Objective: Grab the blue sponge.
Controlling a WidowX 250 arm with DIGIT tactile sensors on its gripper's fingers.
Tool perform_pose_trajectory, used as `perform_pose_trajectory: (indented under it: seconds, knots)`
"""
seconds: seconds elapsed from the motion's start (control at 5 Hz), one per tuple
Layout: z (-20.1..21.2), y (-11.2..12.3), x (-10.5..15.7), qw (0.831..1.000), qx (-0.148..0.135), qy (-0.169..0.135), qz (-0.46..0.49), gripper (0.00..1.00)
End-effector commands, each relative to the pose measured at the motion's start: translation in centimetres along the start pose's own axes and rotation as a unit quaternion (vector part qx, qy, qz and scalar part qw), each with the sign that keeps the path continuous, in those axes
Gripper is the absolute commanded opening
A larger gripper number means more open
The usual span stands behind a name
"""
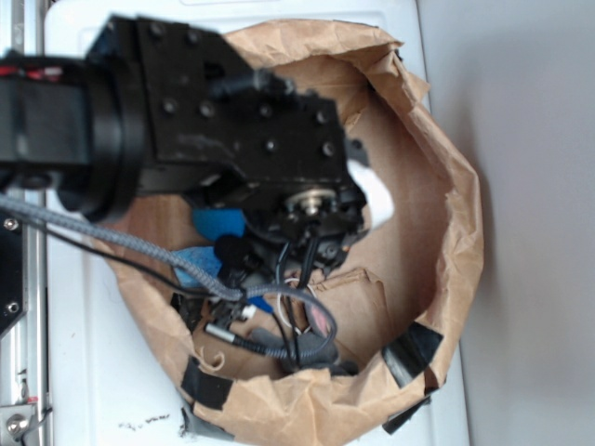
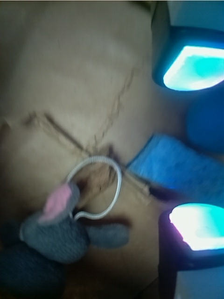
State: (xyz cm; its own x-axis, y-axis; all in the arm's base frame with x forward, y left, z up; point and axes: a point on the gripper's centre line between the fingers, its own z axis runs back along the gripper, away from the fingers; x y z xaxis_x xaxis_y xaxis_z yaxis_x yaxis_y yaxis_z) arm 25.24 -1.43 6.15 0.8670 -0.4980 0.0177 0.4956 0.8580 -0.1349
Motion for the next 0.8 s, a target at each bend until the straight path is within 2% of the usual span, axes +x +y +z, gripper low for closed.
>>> perform_pose_trajectory:
  seconds: [0.0,0.2,0.4,0.6]
  knots:
    - [-1.4,1.0,0.9,0.999,0.018,-0.027,0.009,1.00]
    - [-2.9,1.4,0.9,0.999,0.037,-0.019,0.002,1.00]
    - [-4.0,1.3,0.6,0.999,0.043,-0.006,-0.006,1.00]
    - [-4.4,1.1,0.0,0.999,0.029,0.010,0.009,1.00]
